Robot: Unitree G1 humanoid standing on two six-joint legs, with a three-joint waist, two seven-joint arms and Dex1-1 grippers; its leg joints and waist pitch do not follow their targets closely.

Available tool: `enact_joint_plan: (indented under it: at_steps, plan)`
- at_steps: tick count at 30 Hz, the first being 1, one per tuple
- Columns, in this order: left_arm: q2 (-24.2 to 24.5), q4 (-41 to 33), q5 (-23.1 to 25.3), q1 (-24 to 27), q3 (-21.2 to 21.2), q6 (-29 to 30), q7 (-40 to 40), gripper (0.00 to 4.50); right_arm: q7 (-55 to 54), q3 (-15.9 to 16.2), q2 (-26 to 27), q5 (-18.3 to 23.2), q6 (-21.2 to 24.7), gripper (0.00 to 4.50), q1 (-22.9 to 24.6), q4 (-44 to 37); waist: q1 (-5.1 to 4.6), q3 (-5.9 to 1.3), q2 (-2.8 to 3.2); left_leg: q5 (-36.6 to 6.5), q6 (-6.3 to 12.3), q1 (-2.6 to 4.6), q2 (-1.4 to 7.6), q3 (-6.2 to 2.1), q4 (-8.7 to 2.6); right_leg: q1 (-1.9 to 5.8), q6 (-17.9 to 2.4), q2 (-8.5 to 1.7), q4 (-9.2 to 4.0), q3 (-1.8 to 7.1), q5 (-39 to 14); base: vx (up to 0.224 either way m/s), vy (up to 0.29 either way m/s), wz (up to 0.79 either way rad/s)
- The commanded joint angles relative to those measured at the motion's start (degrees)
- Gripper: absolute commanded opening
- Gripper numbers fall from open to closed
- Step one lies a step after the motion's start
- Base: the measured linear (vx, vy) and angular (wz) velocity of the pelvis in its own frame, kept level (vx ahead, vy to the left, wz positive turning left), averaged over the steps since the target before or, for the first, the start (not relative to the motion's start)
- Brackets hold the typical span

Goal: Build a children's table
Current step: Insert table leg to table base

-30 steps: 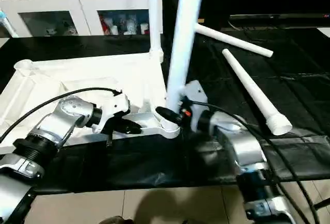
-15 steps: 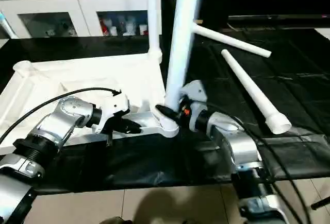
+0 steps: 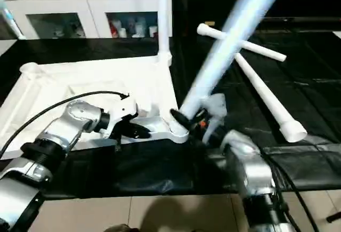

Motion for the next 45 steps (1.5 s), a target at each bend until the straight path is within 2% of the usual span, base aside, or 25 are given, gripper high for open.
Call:
enact_joint_plan:
  at_steps: [1,2,4,5,6,7,10,11,12,13,14,16,17,20,21,26,27,29,34,35,40,41,42,45]
  plan:
    - [1.42,0.16,-0.45,-2.89,2.78,-0.77,2.11,0.0,-0.44,2.51,-2.13,-5.28,2.02,1.91,3.57,3.76,-0.16,-3.6,0.04,-21.31,0.07,1.55,3.42,-1.97,-4.61,2.2,-8.96,-5.07,-5.21,3.07,-25.23,0.0,0.0,0.0]
    - [1.42,0.24,-0.35,-2.92,2.73,-0.86,2.16,0.0,-0.05,3.48,-2.64,-6.31,1.48,1.91,3.35,3.74,-0.24,-3.61,-0.22,-21.26,0.25,1.51,3.44,-1.98,-4.68,2.23,-8.81,-5.03,-5.28,3.09,-25.17,0.0,0.0,0.0]
    - [1.5,0.35,-0.2,-2.9,2.63,-1.1,2.03,0.0,1.21,5.34,-3.52,-7.71,0.95,1.91,2.42,3.57,-0.24,-3.59,-0.03,-21.44,0.35,1.48,3.52,-2.05,-4.72,2.24,-8.79,-5.0,-5.2,3.09,-24.96,0.0,0.0,0.0]
    - [1.56,0.34,-0.16,-2.84,2.59,-1.22,1.9,0.0,2.05,6.27,-3.94,-8.24,0.68,1.91,1.66,3.57,-0.29,-3.61,-0.39,-21.51,0.55,1.5,3.49,-2.0,-4.68,2.19,-8.87,-5.01,-5.21,3.1,-25.09,0.0,0.0,0.0]
    - [1.6,0.34,-0.14,-2.8,2.56,-1.29,1.81,0.0,2.56,6.8,-4.19,-8.5,0.52,1.91,1.18,3.57,-0.24,-3.6,-0.22,-21.45,0.6,1.49,3.51,-2.01,-4.67,2.21,-8.92,-5.02,-5.15,3.12,-25.09,0.0,0.0,0.0]
    - [1.67,0.21,-0.09,-2.7,2.46,-1.37,1.61,0.0,3.75,7.51,-4.48,-8.46,0.65,1.91,0.08,3.81,-0.36,-3.54,-0.73,-21.3,0.78,1.41,3.5,-1.93,-4.69,2.22,-8.87,-4.98,-5.25,3.14,-25.18,0.0,0.0,0.0]
    - [1.81,-0.12,-0.01,-2.46,2.15,-1.69,1.03,0.0,7.37,9.06,-5.06,-8.07,0.94,1.91,-2.72,5.07,-0.25,-3.59,-0.53,-20.06,1.46,1.29,3.52,-1.89,-4.54,2.28,-9.16,-5.08,-5.11,3.2,-24.56,0.0,0.0,0.0]
    - [1.86,-0.41,-0.08,-2.3,2.02,-1.88,0.61,0.0,9.39,9.68,-5.35,-7.88,0.76,1.91,-4.05,6.27,-0.3,-3.64,-1.18,-19.56,1.75,1.23,3.51,-1.82,-4.49,2.37,-9.18,-5.08,-5.06,3.19,-24.41,0.0,0.0,0.0]
    - [1.87,-0.56,-0.11,-2.22,1.95,-1.97,0.4,0.0,10.39,9.99,-5.51,-7.77,0.64,1.91,-4.69,6.9,-0.21,-3.65,-0.83,-19.39,1.94,1.32,3.56,-1.86,-4.45,2.28,-9.48,-5.14,-4.94,3.15,-24.57,0.0,0.0,0.0]
    - [1.88,-0.68,-0.13,-2.15,1.9,-2.04,0.25,0.0,11.1,10.2,-5.62,-7.69,0.54,1.91,-5.14,7.35,-0.31,-3.59,-0.85,-19.39,2.0,1.25,3.55,-1.8,-4.45,2.28,-9.38,-5.06,-5.01,3.14,-24.68,0.0,0.0,0.0]
    - [1.93,-0.89,-0.19,-2.06,1.86,-2.17,0.04,0.0,12.15,10.16,-5.59,-7.3,0.37,1.91,-5.97,8.52,-0.34,-3.63,-1.21,-19.09,2.09,1.23,3.58,-1.77,-4.42,2.31,-9.39,-5.09,-5.05,3.18,-24.57,0.0,0.0,0.0]
    - [2.1,-1.24,-0.3,-1.92,1.84,-2.29,-0.36,0.0,13.87,9.42,-5.36,-6.19,0.13,1.91,-7.76,11.19,-0.3,-3.72,-1.22,-18.16,2.39,1.16,3.54,-1.76,-4.32,2.4,-9.69,-5.21,-4.88,3.17,-24.22,0.0,0.0,0.0]
    - [2.28,-1.43,-0.33,-1.8,1.79,-2.43,-0.69,0.0,14.84,9.06,-5.41,-5.82,-0.19,1.91,-8.84,12.92,-0.44,-3.61,-1.57,-17.93,2.54,1.09,3.6,-1.69,-4.37,2.33,-9.76,-5.08,-4.96,3.15,-24.1,0.0,0.0,0.0]
    - [2.54,-1.87,-0.37,-1.53,1.74,-2.51,-1.1,0.0,16.76,9.29,-5.93,-6.07,-1.28,1.91,-10.12,15.17,-0.55,-3.6,-1.35,-18.32,2.22,1.19,3.73,-1.76,-4.41,2.24,-9.95,-5.1,-4.9,3.12,-24.24,0.0,0.0,0.0]
    - [2.67,-2.29,-0.44,-1.26,1.72,-2.43,-1.28,0.0,17.52,9.39,-6.05,-6.06,-1.54,1.91,-10.34,15.58,-0.65,-3.61,-1.86,-18.36,2.12,1.19,3.74,-1.76,-4.45,2.32,-10.08,-5.13,-4.8,3.17,-23.92,0.0,0.0,0.0]
    - [2.83,-3.04,-0.64,-0.72,1.73,-2.34,-1.73,0.0,20.71,9.86,-6.75,-6.12,-2.69,1.91,-10.61,16.82,-0.54,-3.74,-1.9,-17.09,2.41,1.1,3.81,-1.61,-4.41,2.44,-11.55,-5.13,-4.36,3.3,-20.19,0.0,0.0,0.0]
    - [2.98,-3.18,-0.76,-0.63,1.59,-2.44,-2.4,0.0,21.62,9.77,-6.78,-5.91,-3.15,1.91,-10.79,17.57,-0.4,-3.75,-1.47,-16.88,2.54,1.06,3.74,-1.59,-4.34,2.5,-11.77,-5.18,-4.37,3.25,-20.02,0.0,0.0,0.0]
    - [3.11,-3.3,-0.87,-0.62,1.38,-2.64,-3.21,0.0,22.01,9.64,-6.75,-6.09,-3.87,1.91,-11.16,18.75,-0.34,-3.77,-1.27,-17.08,2.45,1.1,3.78,-1.65,-4.37,2.53,-11.85,-5.12,-4.33,3.22,-19.92,0.0,0.0,0.0]
    - [4.02,-4.37,-0.78,-0.5,0.19,-3.55,-6.57,0.0,23.49,9.14,-6.75,-6.57,-5.96,1.91,-12.55,22.42,-0.42,-3.82,-1.35,-17.98,2.21,1.12,3.83,-1.65,-4.43,2.61,-12.59,-5.01,-4.24,3.16,-18.9,0.0,0.0,0.0]
    - [4.36,-4.62,-0.75,-0.43,-0.18,-3.94,-7.62,0.0,24.09,9.31,-6.83,-6.57,-6.08,1.91,-12.63,22.41,-0.37,-3.85,-1.12,-18.1,2.24,1.12,3.9,-1.69,-4.48,2.64,-12.77,-4.99,-4.16,3.15,-18.49,0.0,0.0,0.0]
    - [5.15,-4.84,-0.23,-0.4,-1.31,-4.53,-10.26,0.0,25.75,9.89,-6.73,-6.84,-6.67,1.91,-12.9,22.27,-0.36,-3.83,-1.07,-18.84,2.02,1.17,3.91,-1.66,-4.56,2.64,-13.09,-4.98,-4.12,3.16,-18.18,0.0,0.0,0.0]
    - [5.18,-4.68,-0.14,-0.48,-1.36,-4.58,-10.43,0.0,25.78,9.87,-6.58,-6.85,-6.77,1.91,-13.02,22.45,-0.3,-3.78,-0.76,-19.13,1.81,1.21,3.92,-1.72,-4.59,2.6,-13.03,-5.02,-4.13,3.13,-18.75,0.0,0.0,0.0]
    - [5.14,-4.33,0.04,-0.6,-1.47,-4.84,-10.46,0.0,25.72,9.89,-6.38,-6.85,-6.79,1.91,-13.15,22.53,-0.39,-3.75,-0.92,-19.67,1.6,1.22,3.93,-1.71,-4.64,2.57,-12.87,-4.96,-4.25,3.12,-19.25,0.0,0.0,0.0]
    - [4.95,-3.04,0.51,-1.25,-1.73,-5.41,-9.96,0.0,25.53,9.85,-5.71,-6.75,-7.18,1.91,-13.64,23.32,-0.46,-3.72,-0.9,-20.56,1.16,1.31,3.89,-1.76,-4.67,2.53,-12.76,-5.01,-4.33,3.12,-20.11,0.0,0.0,0.0]
